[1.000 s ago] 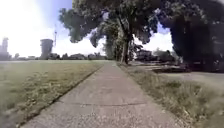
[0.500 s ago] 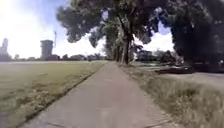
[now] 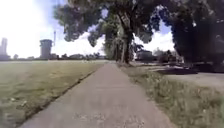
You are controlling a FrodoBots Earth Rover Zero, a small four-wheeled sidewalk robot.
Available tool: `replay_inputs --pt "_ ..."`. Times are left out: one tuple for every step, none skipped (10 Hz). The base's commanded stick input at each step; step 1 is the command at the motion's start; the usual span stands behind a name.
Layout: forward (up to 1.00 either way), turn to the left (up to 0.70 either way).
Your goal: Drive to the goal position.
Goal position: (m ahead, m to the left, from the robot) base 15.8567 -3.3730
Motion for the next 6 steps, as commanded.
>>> replay_inputs --pt "1.00 0.00" --pt "1.00 0.00" --pt "1.00 0.00" --pt "1.00 0.00" --pt "1.00 0.00" --pt "1.00 0.00"
